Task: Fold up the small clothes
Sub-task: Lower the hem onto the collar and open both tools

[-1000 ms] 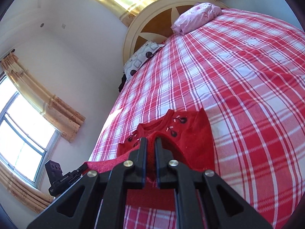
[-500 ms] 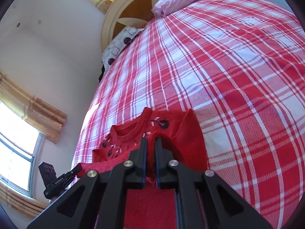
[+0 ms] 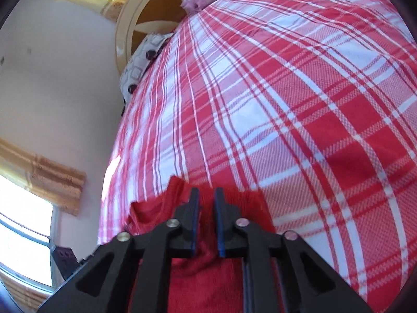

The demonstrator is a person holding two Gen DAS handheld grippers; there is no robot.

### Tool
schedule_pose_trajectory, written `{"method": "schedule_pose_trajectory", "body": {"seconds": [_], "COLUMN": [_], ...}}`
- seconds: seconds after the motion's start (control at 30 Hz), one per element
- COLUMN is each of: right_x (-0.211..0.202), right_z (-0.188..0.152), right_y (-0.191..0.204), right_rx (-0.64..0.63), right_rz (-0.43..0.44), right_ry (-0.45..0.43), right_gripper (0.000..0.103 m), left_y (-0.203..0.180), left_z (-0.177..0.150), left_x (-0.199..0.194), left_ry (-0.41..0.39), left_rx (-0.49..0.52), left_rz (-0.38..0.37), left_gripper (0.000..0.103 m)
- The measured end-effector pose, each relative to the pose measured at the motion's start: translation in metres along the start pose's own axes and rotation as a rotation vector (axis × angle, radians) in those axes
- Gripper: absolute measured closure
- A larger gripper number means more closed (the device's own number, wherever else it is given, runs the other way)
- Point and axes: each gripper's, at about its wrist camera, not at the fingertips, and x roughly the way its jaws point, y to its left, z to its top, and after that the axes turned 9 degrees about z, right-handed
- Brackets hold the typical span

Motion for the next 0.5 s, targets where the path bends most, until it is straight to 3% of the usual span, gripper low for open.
{"method": "schedule_pose_trajectory", "body": {"seconds": [0.13, 0.27, 0.5], "right_x": [-0.015, -0.033, -0.006], "right_z": [-0.002, -0.021, -0.084], "right_y": [0.007, 0.024, 0.067], "right_rx": [-0.047, -0.169, -0.455], "right_rz": [-0.030, -0.062, -0.194], "right_ry": [-0.033, -0.013, 0.248], "right_gripper": [0.070, 0.065, 0.064], "left_y": [0.013, 0.003, -0.047], "left_z": [0.004, -0.017, -0.073], "left_x": [-0.014, -0.030, -0.038], "left_ry": [-0.034, -0.029, 0.071], "left_rx": [-0.045, 0.075, 0.378], "left_rz": [0.006, 0.054, 0.042], "left_gripper": [0.055, 0.054, 0.054]}}
